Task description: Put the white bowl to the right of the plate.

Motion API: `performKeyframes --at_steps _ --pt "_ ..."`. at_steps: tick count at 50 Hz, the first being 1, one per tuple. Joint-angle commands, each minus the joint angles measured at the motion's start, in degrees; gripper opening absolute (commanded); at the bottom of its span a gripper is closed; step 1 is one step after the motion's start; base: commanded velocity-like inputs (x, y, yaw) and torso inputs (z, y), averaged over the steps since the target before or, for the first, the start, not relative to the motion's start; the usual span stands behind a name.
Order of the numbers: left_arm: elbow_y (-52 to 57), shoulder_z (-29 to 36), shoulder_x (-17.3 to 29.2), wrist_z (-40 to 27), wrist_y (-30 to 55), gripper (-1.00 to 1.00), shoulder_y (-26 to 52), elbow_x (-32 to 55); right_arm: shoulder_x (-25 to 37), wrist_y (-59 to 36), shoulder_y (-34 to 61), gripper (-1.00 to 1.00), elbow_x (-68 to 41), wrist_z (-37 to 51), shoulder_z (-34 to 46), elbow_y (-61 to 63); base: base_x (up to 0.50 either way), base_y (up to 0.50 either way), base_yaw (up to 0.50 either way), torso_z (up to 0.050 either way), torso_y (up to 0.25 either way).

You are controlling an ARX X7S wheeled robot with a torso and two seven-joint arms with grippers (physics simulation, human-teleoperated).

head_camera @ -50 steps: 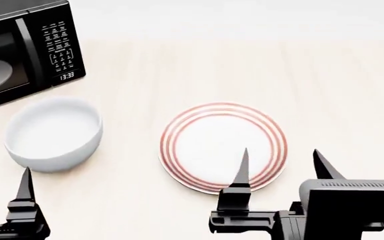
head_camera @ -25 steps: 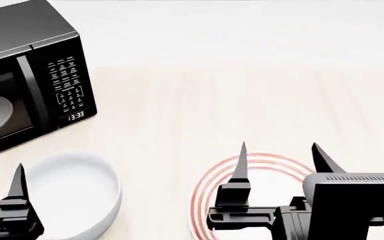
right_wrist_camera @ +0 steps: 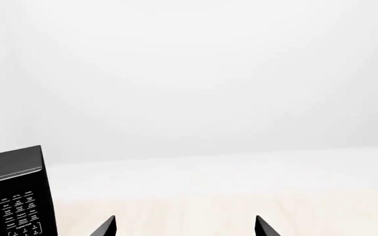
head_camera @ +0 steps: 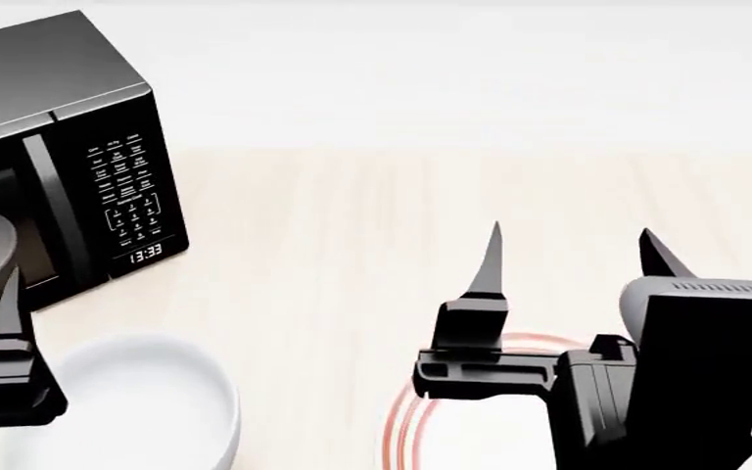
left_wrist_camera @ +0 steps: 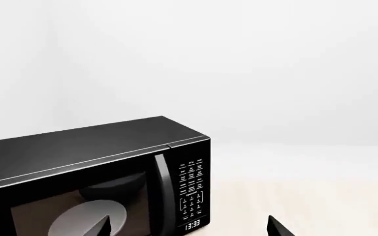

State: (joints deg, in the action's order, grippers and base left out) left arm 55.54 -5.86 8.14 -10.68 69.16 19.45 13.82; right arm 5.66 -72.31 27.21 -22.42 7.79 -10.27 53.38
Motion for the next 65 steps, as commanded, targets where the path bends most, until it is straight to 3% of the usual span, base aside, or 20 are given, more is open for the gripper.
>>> performKeyframes --at_steps 1,19,28,29,30,31,32,34,35,37,40,45,50,65 --pt "3.5 -1.3 0.2 -0.7 9.3 1.0 6.8 2.7 -0.2 -5.4 5.0 1.0 -3.0 0.7 -1.4 2.0 0.39 0.0 0.0 0.0 0.0" --pt "2.9 -0.5 1.2 -3.0 9.2 1.0 7.6 4.5 0.2 -3.8 4.8 1.0 -3.3 2.3 -0.3 -1.2 0.42 0.0 0.0 0.0 0.0" --pt "2.6 -1.3 1.4 -3.3 8.8 1.0 7.2 5.5 -0.5 -5.4 5.8 1.0 -3.6 4.0 -1.0 -2.9 0.16 -0.39 0.0 0.0 0.0" --pt "3.2 -9.9 4.7 -7.9 1.0 1.0 -1.4 -3.0 2.4 -14.0 14.4 1.0 -12.2 12.6 -0.4 -11.5 0.0 0.0 0.0 0.0 0.0" --pt "3.2 -13.8 5.1 -9.2 -0.1 1.0 -6.1 -4.2 10.9 -5.4 20.9 1.0 -20.8 21.2 8.2 -20.1 0.0 0.0 0.0 0.0 0.0" --pt "3.4 -14.1 4.8 -10.2 -1.7 1.0 -7.4 -5.1 19.5 3.2 20.7 1.0 -29.4 29.8 16.8 -24.0 0.0 0.0 0.0 0.0 0.0" --pt "3.8 -15.3 4.2 -9.3 -2.7 1.0 -8.4 -4.4 21.6 11.2 22.7 1.0 -38.0 38.4 23.1 -23.1 0.0 0.0 0.0 0.0 0.0" --pt "4.1 -17.1 4.1 -8.8 -2.1 1.0 -9.0 -3.5 21.6 10.6 23.1 1.0 -55.1 51.5 24.0 -22.4 0.0 0.0 0.0 0.0 0.0" --pt "4.1 -17.9 4.1 -8.5 -2.0 1.0 -9.3 -3.1 21.5 10.7 22.8 1.0 -63.7 50.6 24.4 -21.8 0.0 0.0 0.0 0.0 0.0" --pt "3.8 -19.7 3.9 -7.4 -1.1 1.0 -9.6 -1.7 20.3 11.7 22.2 1.0 -66.7 52.5 24.2 -22.5 0.0 0.0 0.0 0.0 0.0" --pt "2.0 -18.8 4.2 -7.8 -6.9 1.0 -13.5 -3.3 19.2 12.2 22.6 1.0 -67.2 54.5 24.4 -22.3 0.0 0.0 0.0 0.0 0.0" --pt "1.2 -22.2 2.7 -5.9 -9.8 1.0 -16.7 -1.8 17.5 11.9 24.0 1.0 -72.5 61.9 26.0 -24.4 0.0 0.0 0.0 0.0 0.0" --pt "0.7 -23.9 1.9 -5.5 -11.9 1.0 -18.5 -1.5 16.3 10.9 25.7 1.0 -74.9 63.9 28.1 -26.0 0.0 0.0 0.0 0.0 0.0" --pt "-1.8 -26.7 0.7 -5.3 -16.4 1.0 -21.8 -1.1 9.2 9.6 41.1 1.0 -90.3 75.6 37.8 -40.1 0.0 0.0 0.0 0.0 0.0"
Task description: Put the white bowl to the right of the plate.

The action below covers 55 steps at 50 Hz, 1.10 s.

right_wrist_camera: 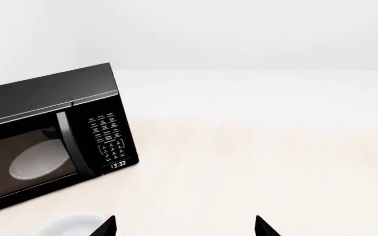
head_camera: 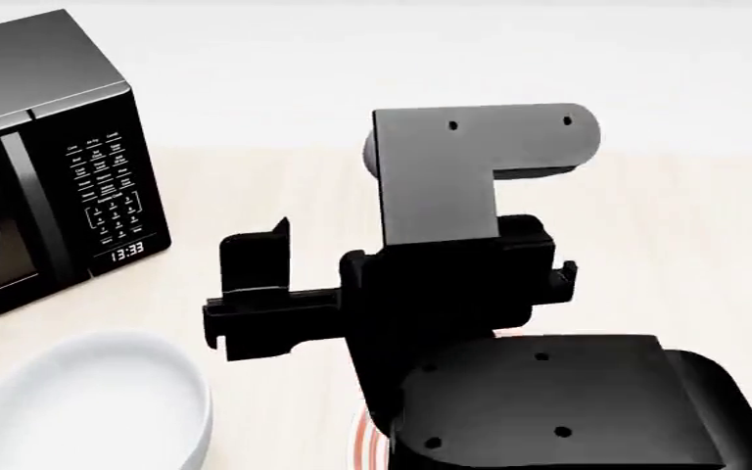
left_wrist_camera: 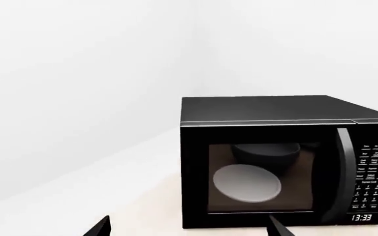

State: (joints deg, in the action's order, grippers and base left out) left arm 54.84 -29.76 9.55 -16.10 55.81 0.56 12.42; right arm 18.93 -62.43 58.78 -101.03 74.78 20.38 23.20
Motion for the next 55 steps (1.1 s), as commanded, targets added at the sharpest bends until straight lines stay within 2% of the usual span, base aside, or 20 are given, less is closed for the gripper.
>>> performKeyframes --at_steps 1,15,27,37,43,55 --pt "-1.0 -2.9 -0.7 0.1 -3.3 1.0 -3.2 0.3 -4.6 -0.5 10.6 1.0 -12.8 8.9 8.0 -11.7 0.0 0.0 0.0 0.0 0.0" --pt "-1.0 -3.5 -0.9 -0.3 -4.3 1.0 -4.5 0.7 -11.9 -0.5 18.2 1.0 -10.1 2.9 14.1 -33.3 0.0 0.0 0.0 0.0 0.0" --pt "-0.4 -5.2 -1.2 0.0 -4.7 1.0 -5.3 2.2 -17.9 5.2 18.2 1.0 -8.1 0.0 17.0 -45.5 0.0 0.0 0.0 0.0 0.0" --pt "-0.3 -5.7 -1.2 -0.3 -5.2 1.0 -5.8 2.8 -18.3 9.4 18.8 1.0 -11.4 -2.9 21.5 -49.1 0.0 0.0 0.0 0.0 0.0" --pt "-0.3 -5.6 -1.1 -0.6 -5.5 1.0 -6.1 2.9 -18.3 12.5 19.0 1.0 -11.1 -1.3 24.2 -49.1 0.0 0.0 0.0 0.0 0.0" --pt "0.2 -6.3 -1.0 -0.9 -5.8 1.0 -6.7 3.8 -18.7 22.1 19.6 1.0 -12.7 0.2 37.4 -50.7 0.0 0.0 0.0 0.0 0.0"
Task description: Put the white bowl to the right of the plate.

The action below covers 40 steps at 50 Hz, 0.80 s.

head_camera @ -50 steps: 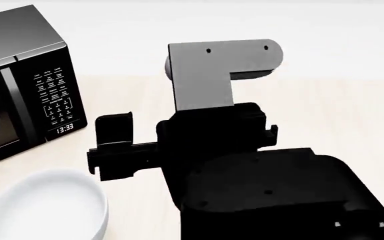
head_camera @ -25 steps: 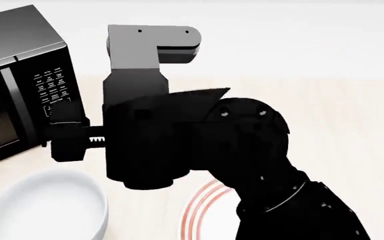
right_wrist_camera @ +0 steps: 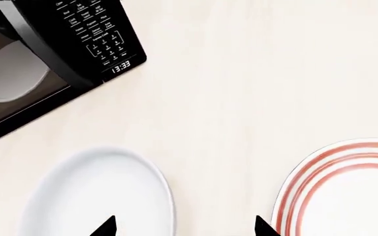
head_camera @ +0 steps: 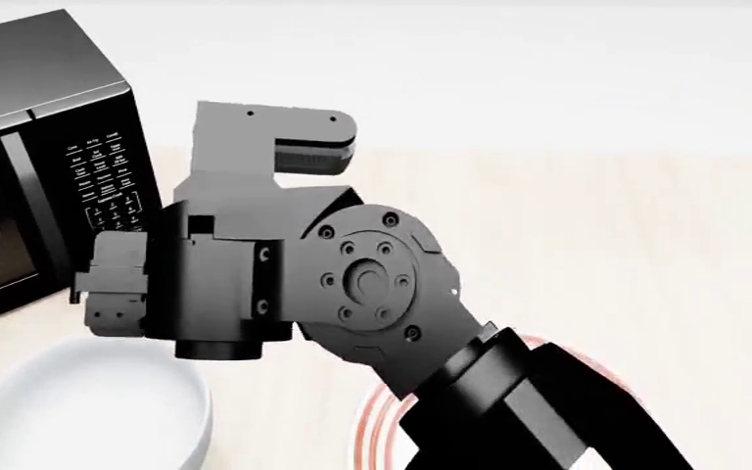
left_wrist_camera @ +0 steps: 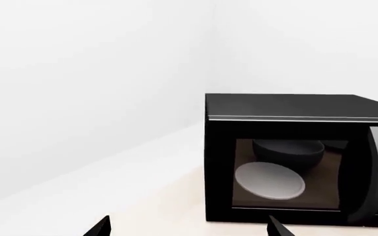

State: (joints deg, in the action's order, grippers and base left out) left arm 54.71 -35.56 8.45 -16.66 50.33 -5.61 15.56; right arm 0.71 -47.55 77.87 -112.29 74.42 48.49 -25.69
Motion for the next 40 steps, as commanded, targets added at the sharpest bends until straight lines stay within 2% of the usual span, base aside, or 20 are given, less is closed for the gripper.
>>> performKeyframes --at_steps 1,8,24,29,40 --pt "0.3 -0.3 0.1 -0.4 -0.5 1.0 -0.6 0.6 -0.5 8.0 0.6 1.0 -1.5 0.2 10.4 -2.0 0.0 0.0 0.0 0.0 0.0" --pt "0.5 -0.5 0.3 -0.6 -0.2 1.0 -0.6 1.2 -0.6 11.3 1.7 1.0 -5.2 -3.2 17.2 -3.6 0.0 0.0 0.0 0.0 0.0" --pt "0.5 -0.4 0.7 -1.2 -0.5 1.0 -1.1 1.9 -0.7 20.5 7.4 1.0 -21.0 -15.1 38.7 -8.5 0.0 0.0 0.0 0.0 0.0" --pt "0.4 0.0 0.9 -1.5 -0.7 1.0 -1.2 1.9 -0.7 21.0 8.1 1.0 -23.9 -17.6 41.8 -9.4 0.0 0.0 0.0 0.0 0.0" --pt "0.4 -0.1 1.0 -1.8 -1.1 1.0 -1.5 2.5 -0.7 23.2 7.0 1.0 -27.5 -23.7 42.8 -12.2 0.0 0.0 0.0 0.0 0.0"
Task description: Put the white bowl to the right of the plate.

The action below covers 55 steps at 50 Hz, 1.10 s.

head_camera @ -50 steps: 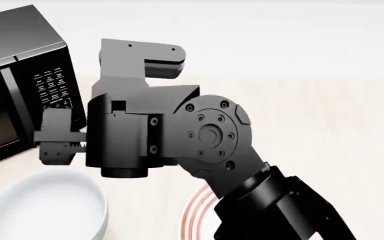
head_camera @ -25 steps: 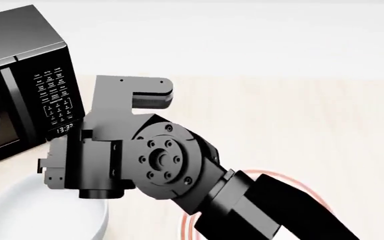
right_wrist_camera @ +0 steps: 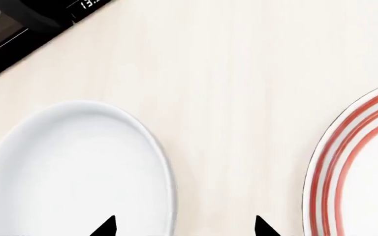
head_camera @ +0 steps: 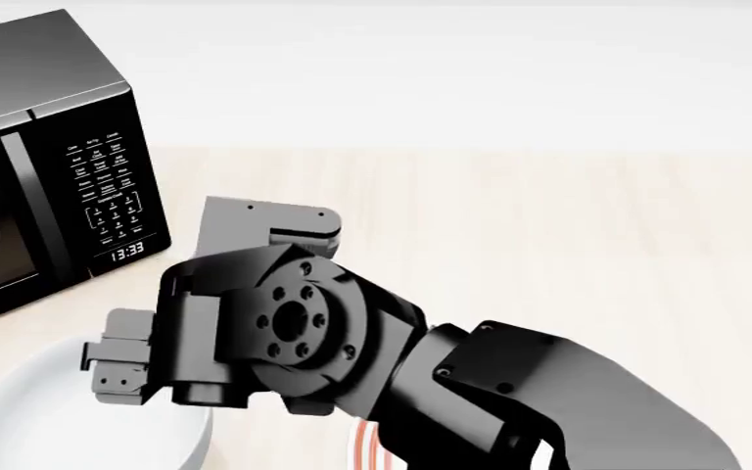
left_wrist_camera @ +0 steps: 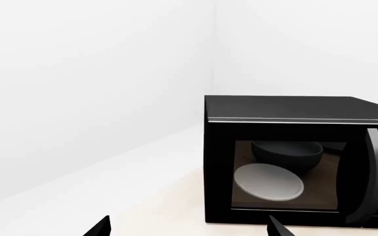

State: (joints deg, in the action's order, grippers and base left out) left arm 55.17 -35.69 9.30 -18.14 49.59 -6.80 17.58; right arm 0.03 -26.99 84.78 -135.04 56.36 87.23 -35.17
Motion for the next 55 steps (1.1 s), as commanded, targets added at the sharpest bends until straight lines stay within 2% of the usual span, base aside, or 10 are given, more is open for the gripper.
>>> performKeyframes --at_steps 1,26,55 --pt "0.0 0.0 0.2 -0.3 -0.5 1.0 -0.4 0.6 0.0 3.0 -0.2 1.0 -5.0 -6.2 4.1 -3.2 0.0 0.0 0.0 0.0 0.0" --pt "0.1 -0.3 0.6 -1.1 -1.4 1.0 -1.4 1.8 0.0 4.1 -6.0 1.0 0.2 -5.1 4.4 -1.6 0.0 0.0 0.0 0.0 0.0" --pt "0.6 -1.2 1.0 -1.9 -2.4 1.0 -2.6 3.7 0.0 4.8 -8.3 1.0 2.7 -13.5 4.3 -0.9 0.0 0.0 0.0 0.0 0.0"
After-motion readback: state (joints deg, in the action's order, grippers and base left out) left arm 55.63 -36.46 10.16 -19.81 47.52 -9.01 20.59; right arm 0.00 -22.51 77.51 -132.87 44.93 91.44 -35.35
